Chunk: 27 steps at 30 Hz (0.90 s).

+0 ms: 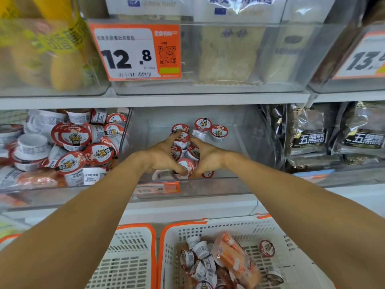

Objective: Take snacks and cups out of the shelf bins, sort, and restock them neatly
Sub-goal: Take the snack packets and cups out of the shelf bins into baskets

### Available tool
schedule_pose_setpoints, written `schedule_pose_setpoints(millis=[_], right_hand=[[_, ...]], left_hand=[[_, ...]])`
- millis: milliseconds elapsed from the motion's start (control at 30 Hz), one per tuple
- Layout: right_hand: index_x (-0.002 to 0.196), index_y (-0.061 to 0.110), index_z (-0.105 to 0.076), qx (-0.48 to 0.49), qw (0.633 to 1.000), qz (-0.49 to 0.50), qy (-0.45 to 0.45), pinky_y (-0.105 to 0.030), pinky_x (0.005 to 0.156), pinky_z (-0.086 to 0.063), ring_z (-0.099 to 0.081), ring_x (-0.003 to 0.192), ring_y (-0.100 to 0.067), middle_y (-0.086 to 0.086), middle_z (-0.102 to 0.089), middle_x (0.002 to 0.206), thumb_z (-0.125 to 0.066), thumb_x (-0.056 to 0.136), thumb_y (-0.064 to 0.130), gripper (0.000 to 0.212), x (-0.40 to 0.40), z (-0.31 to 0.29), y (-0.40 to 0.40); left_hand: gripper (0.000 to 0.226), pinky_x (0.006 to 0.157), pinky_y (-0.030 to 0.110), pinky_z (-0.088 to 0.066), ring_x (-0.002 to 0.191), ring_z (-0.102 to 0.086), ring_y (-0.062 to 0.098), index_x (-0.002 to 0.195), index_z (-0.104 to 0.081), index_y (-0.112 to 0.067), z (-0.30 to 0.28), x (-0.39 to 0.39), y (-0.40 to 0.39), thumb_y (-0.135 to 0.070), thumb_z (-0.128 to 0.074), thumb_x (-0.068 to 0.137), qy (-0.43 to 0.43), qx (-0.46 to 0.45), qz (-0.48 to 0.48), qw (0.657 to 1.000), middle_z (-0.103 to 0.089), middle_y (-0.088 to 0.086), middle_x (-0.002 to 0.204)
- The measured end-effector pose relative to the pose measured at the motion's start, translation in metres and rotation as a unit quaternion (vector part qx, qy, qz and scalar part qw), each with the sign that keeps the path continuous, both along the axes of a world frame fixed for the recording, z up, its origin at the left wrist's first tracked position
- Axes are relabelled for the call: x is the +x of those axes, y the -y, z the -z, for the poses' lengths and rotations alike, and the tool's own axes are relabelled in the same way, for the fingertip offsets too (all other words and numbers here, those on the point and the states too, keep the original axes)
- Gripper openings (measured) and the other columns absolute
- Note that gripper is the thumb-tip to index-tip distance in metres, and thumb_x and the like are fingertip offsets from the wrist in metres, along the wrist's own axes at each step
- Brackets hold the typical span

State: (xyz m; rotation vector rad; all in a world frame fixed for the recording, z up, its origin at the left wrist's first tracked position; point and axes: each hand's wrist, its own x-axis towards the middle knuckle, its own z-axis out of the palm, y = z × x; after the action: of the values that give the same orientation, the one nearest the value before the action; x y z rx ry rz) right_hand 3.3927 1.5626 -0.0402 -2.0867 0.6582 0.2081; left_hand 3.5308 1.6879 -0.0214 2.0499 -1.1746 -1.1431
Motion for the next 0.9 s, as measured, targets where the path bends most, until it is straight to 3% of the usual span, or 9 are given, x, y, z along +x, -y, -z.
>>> schedule_pose_setpoints(millis=[100, 200, 367, 500, 600, 667, 767, 900], right_hand=[[0.142, 0.019, -0.045, 0.021, 0.999, 0.011, 0.046, -0.032, 0.102, -0.052, -0.064, 0.113, -0.010, 0.007, -0.065, 0.125, -0.092, 0.061, 0.001, 0.094, -0.004, -0.010, -0.007], [0.130, 0.023, -0.053, 0.015, 0.996, 0.030, 0.084, -0.029, 0.096, -0.055, -0.067, 0.105, -0.007, 0.010, -0.069, 0.114, -0.096, 0.054, 0.005, 0.089, -0.013, -0.035, -0.011], [0.134, 0.016, -0.045, 0.002, 0.984, 0.060, 0.167, -0.020, 0.080, -0.057, -0.065, 0.106, -0.006, 0.007, -0.063, 0.119, -0.092, 0.060, -0.001, 0.089, -0.049, -0.090, -0.026], [0.147, 0.017, -0.037, 0.043, 0.981, 0.063, 0.180, -0.027, 0.093, -0.056, -0.064, 0.115, -0.007, 0.002, -0.060, 0.131, -0.089, 0.066, -0.003, 0.099, -0.106, -0.107, -0.052], [0.148, 0.026, -0.037, 0.089, 0.979, 0.067, 0.168, -0.020, 0.093, -0.052, -0.060, 0.116, 0.005, 0.005, -0.058, 0.134, -0.088, 0.071, 0.003, 0.094, -0.159, -0.099, -0.077], [0.146, 0.031, -0.040, 0.116, 0.978, 0.075, 0.153, -0.018, 0.092, -0.051, -0.060, 0.114, 0.005, 0.007, -0.060, 0.130, -0.089, 0.071, 0.006, 0.093, -0.191, -0.078, -0.096], [0.145, 0.037, -0.041, 0.161, 0.978, 0.087, 0.099, -0.033, 0.100, -0.051, -0.061, 0.121, -0.008, 0.014, -0.063, 0.126, -0.090, 0.066, 0.017, 0.094, -0.231, -0.021, -0.115], [0.140, 0.039, -0.046, 0.180, 0.977, 0.069, -0.094, -0.045, 0.108, -0.047, -0.059, 0.122, -0.014, 0.013, -0.059, 0.135, -0.091, 0.059, 0.036, 0.092, -0.262, 0.058, -0.120]], left_hand=[[0.116, 0.094, 0.044, -0.057, 0.116, -0.063, 0.022, 0.147, -0.035, -0.037, -0.007, -0.001, -0.005, 0.000, -0.091, 0.051, -0.091, -0.051, -0.037, 0.994, -0.063, -0.002, 0.127], [0.101, 0.092, 0.042, -0.057, 0.114, -0.065, 0.023, 0.141, -0.044, -0.032, -0.026, -0.005, -0.009, 0.007, -0.088, 0.059, -0.116, -0.114, -0.045, 0.986, -0.064, 0.005, 0.128], [0.083, 0.082, 0.027, -0.059, 0.102, -0.069, 0.011, 0.136, -0.048, -0.025, -0.080, -0.038, -0.026, 0.006, -0.085, 0.068, -0.104, -0.210, -0.030, 0.972, -0.065, 0.000, 0.117], [0.071, 0.080, 0.021, -0.057, 0.102, -0.068, 0.004, 0.135, -0.050, -0.026, -0.097, -0.082, -0.057, -0.007, -0.083, 0.075, -0.106, -0.241, -0.010, 0.965, -0.065, -0.005, 0.119], [0.078, 0.087, 0.020, -0.055, 0.110, -0.064, 0.000, 0.136, -0.048, -0.035, -0.087, -0.122, -0.087, -0.029, -0.085, 0.068, -0.105, -0.225, 0.023, 0.968, -0.063, -0.015, 0.126], [0.081, 0.088, 0.016, -0.053, 0.111, -0.061, -0.006, 0.137, -0.047, -0.038, -0.065, -0.149, -0.106, -0.033, -0.086, 0.067, -0.104, -0.198, 0.030, 0.974, -0.062, -0.024, 0.124], [0.078, 0.092, 0.021, -0.052, 0.111, -0.061, -0.004, 0.134, -0.046, -0.045, -0.011, -0.186, -0.123, -0.034, -0.089, 0.071, -0.137, -0.128, 0.031, 0.982, -0.061, -0.023, 0.123], [0.076, 0.098, 0.035, -0.054, 0.112, -0.063, 0.009, 0.134, -0.047, -0.041, 0.085, -0.229, -0.127, -0.033, -0.089, 0.072, -0.204, -0.005, 0.036, 0.978, -0.056, -0.011, 0.133]])
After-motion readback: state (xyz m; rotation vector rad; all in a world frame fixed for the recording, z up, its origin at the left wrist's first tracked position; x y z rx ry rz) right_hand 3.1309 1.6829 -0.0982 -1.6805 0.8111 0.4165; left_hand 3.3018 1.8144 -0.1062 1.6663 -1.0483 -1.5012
